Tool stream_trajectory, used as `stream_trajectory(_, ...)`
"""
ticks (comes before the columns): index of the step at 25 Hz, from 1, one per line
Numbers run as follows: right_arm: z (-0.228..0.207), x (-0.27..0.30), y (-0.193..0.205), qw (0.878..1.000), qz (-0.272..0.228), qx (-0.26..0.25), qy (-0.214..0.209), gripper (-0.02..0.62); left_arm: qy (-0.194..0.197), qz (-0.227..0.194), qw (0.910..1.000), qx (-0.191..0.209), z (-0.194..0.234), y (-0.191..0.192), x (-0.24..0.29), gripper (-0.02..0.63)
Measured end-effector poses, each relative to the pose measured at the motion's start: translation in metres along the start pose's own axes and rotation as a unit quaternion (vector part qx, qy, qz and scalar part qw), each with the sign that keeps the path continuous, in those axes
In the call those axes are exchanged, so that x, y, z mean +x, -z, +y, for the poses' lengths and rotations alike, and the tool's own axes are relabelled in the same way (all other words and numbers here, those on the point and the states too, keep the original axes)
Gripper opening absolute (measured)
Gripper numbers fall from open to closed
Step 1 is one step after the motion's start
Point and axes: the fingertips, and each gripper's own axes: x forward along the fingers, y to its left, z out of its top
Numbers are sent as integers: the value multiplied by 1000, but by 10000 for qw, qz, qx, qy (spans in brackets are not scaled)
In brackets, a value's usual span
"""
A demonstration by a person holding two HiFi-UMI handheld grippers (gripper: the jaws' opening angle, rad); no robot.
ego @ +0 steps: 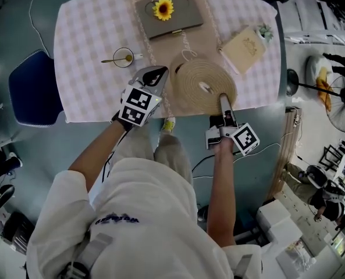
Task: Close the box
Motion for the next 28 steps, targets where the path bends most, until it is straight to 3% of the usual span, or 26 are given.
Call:
stream_trajectory(17, -20, 28, 10, 9996, 131, 120, 218, 32, -47, 467, 9988, -171, 11, 45, 30, 2)
stream_trajectory(28, -25, 51, 24, 9994, 204, 260, 102, 32, 90, 524, 9986, -46, 11, 46, 52, 2)
